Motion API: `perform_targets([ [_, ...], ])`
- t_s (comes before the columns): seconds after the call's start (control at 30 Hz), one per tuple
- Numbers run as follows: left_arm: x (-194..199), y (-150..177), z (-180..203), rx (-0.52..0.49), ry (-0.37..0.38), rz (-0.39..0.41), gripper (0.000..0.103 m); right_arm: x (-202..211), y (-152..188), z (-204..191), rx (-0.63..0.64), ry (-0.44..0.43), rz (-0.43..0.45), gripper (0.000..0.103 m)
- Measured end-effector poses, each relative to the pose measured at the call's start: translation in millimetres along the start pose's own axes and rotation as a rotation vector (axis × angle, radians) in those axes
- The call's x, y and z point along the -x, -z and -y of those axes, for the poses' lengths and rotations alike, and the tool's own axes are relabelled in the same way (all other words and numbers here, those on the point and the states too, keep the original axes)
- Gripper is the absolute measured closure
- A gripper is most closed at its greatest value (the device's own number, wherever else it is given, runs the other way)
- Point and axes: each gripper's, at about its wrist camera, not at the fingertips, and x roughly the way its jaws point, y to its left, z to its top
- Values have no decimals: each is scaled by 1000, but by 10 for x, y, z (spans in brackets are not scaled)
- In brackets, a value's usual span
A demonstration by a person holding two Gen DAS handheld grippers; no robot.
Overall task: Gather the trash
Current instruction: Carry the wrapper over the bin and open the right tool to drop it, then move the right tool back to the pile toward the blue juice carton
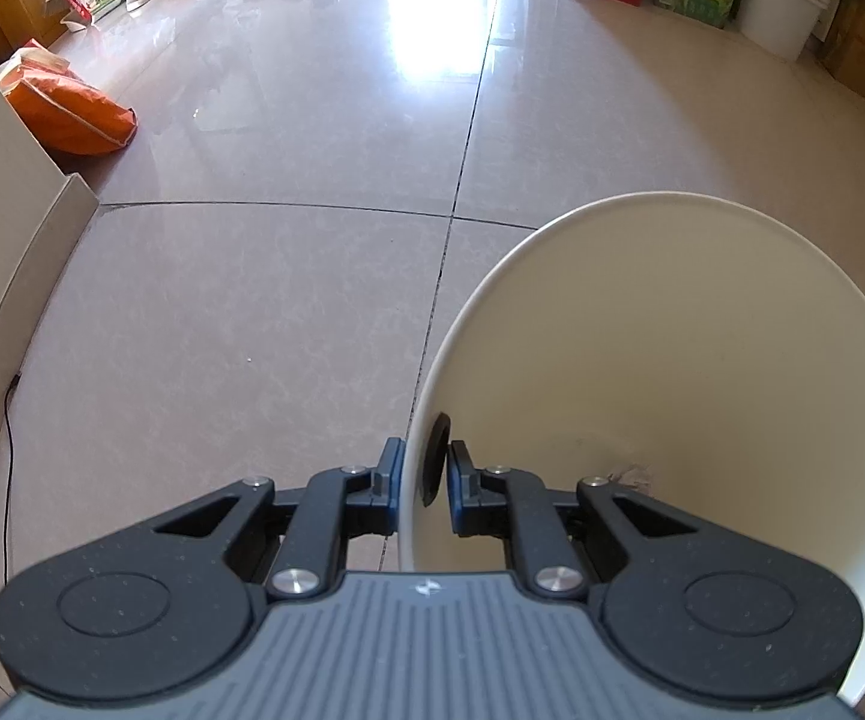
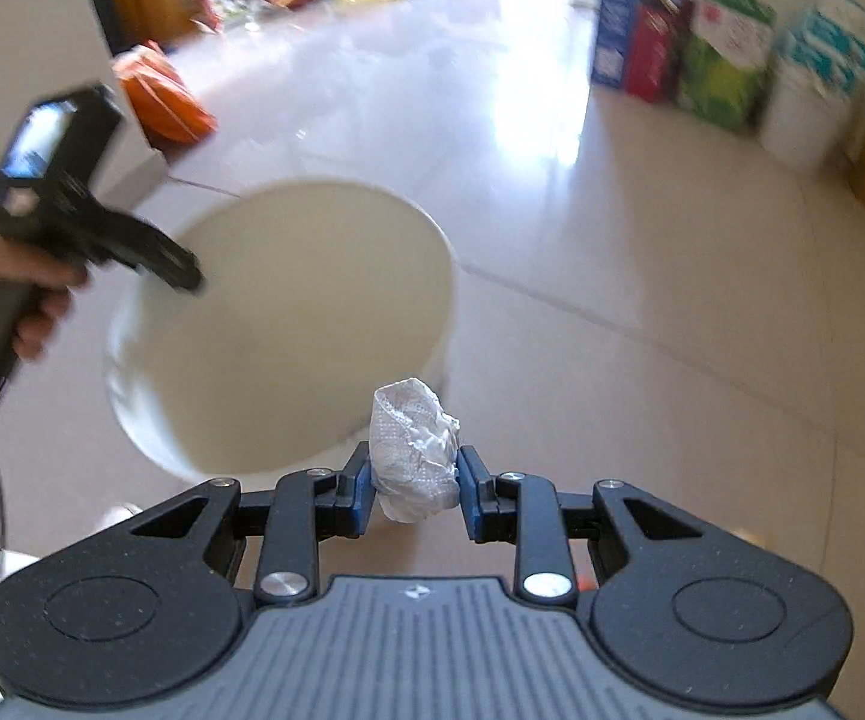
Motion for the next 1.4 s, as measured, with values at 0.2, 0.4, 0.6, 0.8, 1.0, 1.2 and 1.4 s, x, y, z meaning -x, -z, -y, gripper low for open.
perform_targets([
  [0.2,3,3,-14,8,4,0,90,-80,-310,-286,52,-56,24,70],
  [0.4,-2,-5,-40,14,11,0,90,-166,-414,-430,105,-82,16,64],
  [0.6,-4,2,-38,14,10,0,90,-105,-409,-454,86,-91,41,31],
  [0.8,-4,2,-41,18,9,-2,90,-88,-363,-392,64,-85,66,13],
  [1.0,-6,3,-39,16,8,-2,90,-70,-250,-275,13,-66,89,2],
  [1.2,-2,-5,-25,14,5,-4,90,-77,76,-7,-90,-31,76,1],
  [1.4,-4,-8,-25,14,4,-4,90,-150,591,318,-200,38,28,0],
])
